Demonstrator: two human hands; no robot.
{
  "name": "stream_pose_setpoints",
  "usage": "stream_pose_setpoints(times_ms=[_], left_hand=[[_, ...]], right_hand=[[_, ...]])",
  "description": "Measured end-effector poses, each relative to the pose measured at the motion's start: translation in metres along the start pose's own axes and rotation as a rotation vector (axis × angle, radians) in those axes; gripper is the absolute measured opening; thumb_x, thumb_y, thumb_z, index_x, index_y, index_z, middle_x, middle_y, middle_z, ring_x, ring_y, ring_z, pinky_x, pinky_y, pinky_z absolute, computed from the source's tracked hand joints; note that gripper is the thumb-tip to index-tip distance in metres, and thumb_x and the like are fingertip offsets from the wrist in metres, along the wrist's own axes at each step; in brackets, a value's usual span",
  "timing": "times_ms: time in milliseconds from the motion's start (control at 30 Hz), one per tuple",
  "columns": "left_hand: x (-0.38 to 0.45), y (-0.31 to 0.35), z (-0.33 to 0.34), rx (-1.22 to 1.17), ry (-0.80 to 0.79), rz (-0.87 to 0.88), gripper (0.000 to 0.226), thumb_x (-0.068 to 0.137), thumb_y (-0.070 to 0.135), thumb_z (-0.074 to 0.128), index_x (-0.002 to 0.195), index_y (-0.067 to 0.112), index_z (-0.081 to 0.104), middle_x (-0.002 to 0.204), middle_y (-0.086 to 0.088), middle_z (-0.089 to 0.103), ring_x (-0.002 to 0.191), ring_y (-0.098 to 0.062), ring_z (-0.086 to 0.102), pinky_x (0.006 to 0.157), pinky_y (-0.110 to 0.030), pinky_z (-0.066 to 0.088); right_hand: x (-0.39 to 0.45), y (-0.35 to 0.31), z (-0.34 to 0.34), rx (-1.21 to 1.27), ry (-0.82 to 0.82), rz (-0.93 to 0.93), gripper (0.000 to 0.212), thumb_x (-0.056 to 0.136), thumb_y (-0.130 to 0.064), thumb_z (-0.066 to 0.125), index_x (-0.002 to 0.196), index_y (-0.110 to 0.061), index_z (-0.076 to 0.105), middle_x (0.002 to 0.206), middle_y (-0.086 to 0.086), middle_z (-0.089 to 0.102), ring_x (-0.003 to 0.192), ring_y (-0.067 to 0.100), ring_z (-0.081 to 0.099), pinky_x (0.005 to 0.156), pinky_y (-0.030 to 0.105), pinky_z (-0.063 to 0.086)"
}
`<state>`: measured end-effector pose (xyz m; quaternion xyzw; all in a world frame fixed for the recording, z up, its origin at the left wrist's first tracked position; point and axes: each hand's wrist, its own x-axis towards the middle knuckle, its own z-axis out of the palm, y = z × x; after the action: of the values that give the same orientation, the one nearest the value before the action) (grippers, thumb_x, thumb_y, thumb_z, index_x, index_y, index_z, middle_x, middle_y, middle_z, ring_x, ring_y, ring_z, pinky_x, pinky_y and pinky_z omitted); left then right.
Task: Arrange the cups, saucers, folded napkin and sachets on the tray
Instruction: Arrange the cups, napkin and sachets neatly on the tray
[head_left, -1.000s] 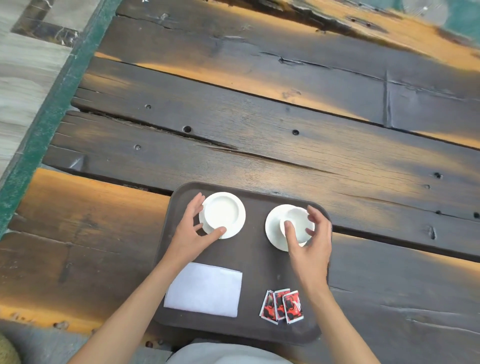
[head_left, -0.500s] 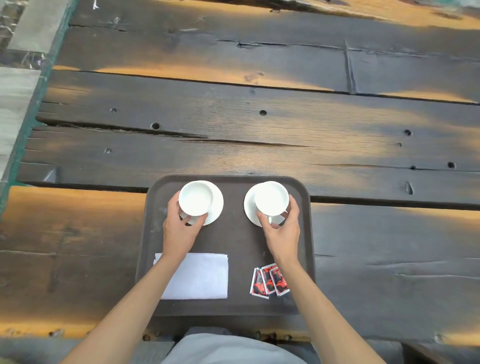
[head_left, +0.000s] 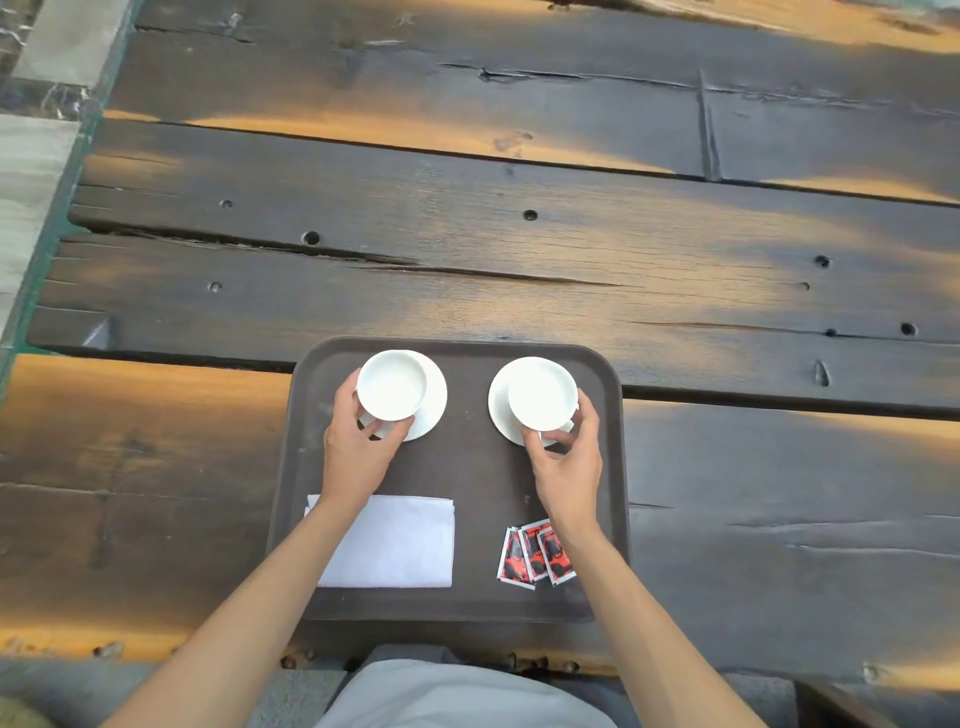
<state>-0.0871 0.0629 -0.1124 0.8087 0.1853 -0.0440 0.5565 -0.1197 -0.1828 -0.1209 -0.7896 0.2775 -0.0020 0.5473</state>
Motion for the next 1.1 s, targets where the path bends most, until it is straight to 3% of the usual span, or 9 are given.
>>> stream_pose_setpoints(times_ms=[300,433,500,600,667,800,933,1000,1100], left_hand=[[0.001,-0.003,0.000,-0.054,-0.018,-0.017,0.077,0.081,0.013,0.084,0.144,0.031,0.044,0.138,0.016,0.050,0.131,-0.005,0.046,0.082,0.001,0.046],[0.001,-0.004,0.000,-0.053,-0.024,-0.013,0.077,0.081,0.013,0.083,0.144,0.031,0.044,0.139,0.017,0.050,0.131,-0.005,0.046,0.081,0.000,0.047],[0.002,-0.005,-0.001,-0.047,-0.035,-0.007,0.078,0.081,0.012,0.083,0.146,0.031,0.043,0.142,0.015,0.049,0.133,-0.006,0.045,0.085,-0.004,0.049],[0.000,-0.004,-0.002,-0.027,-0.060,-0.046,0.088,0.081,0.015,0.083,0.152,0.032,0.034,0.150,0.013,0.043,0.139,-0.006,0.039,0.100,-0.022,0.048],[-0.003,-0.001,-0.007,-0.026,-0.106,-0.104,0.102,0.081,0.019,0.084,0.159,0.032,0.020,0.158,0.012,0.037,0.142,-0.004,0.034,0.106,-0.028,0.043],[-0.028,-0.006,-0.032,0.058,-0.087,-0.103,0.085,0.091,0.024,0.073,0.158,0.033,0.022,0.161,0.011,0.035,0.142,-0.005,0.037,0.109,-0.030,0.040],[-0.076,-0.033,-0.068,0.401,-0.066,0.015,0.054,0.103,0.026,0.052,0.154,0.027,0.036,0.162,0.011,0.033,0.150,-0.013,0.029,0.120,-0.043,0.034],[-0.097,-0.053,-0.078,0.532,-0.208,0.081,0.058,0.105,0.027,0.048,0.159,0.018,0.028,0.166,0.011,0.020,0.156,-0.010,0.008,0.125,-0.041,0.022],[-0.110,-0.078,-0.083,0.687,-0.407,0.107,0.066,0.108,0.033,0.039,0.161,0.017,0.003,0.169,0.009,-0.008,0.155,-0.010,-0.016,0.129,-0.042,0.008]], right_hand=[[-0.002,-0.005,-0.002,0.004,-0.014,0.023,0.078,0.084,-0.027,0.083,0.149,-0.035,0.040,0.144,-0.014,0.054,0.103,0.004,0.068,0.078,0.000,0.047],[0.000,-0.004,-0.002,-0.006,-0.017,0.020,0.077,0.084,-0.031,0.082,0.148,-0.037,0.040,0.144,-0.015,0.054,0.103,0.006,0.069,0.092,0.022,0.055],[0.001,-0.002,-0.002,-0.017,-0.023,0.017,0.079,0.083,-0.032,0.082,0.149,-0.037,0.038,0.146,-0.014,0.052,0.104,0.006,0.068,0.093,0.026,0.056],[-0.002,-0.001,-0.005,-0.021,-0.036,0.023,0.094,0.080,-0.036,0.085,0.154,-0.035,0.029,0.146,-0.012,0.048,0.107,0.006,0.066,0.083,0.010,0.055],[-0.008,-0.001,-0.008,-0.016,-0.004,0.036,0.097,0.080,-0.038,0.086,0.156,-0.032,0.025,0.142,-0.009,0.043,0.108,0.006,0.063,0.077,0.011,0.056],[-0.044,-0.004,-0.017,-0.125,0.141,-0.085,0.054,0.095,-0.030,0.067,0.140,-0.037,0.039,0.128,-0.007,0.045,0.097,0.008,0.059,0.070,0.015,0.055],[-0.090,-0.003,-0.007,-0.383,-0.119,-0.332,0.034,0.101,-0.020,0.058,0.134,-0.025,0.056,0.135,-0.009,0.048,0.123,0.013,0.055,0.098,0.041,0.055],[-0.110,0.000,0.011,-0.526,-0.352,-0.398,0.045,0.103,-0.029,0.052,0.147,-0.021,0.050,0.154,-0.004,0.043,0.143,0.014,0.040,0.118,0.037,0.040],[-0.130,0.012,0.039,-0.687,-0.579,-0.497,0.060,0.104,-0.037,0.042,0.160,-0.020,0.032,0.170,0.001,0.024,0.157,0.020,0.024,0.123,0.035,0.028]])
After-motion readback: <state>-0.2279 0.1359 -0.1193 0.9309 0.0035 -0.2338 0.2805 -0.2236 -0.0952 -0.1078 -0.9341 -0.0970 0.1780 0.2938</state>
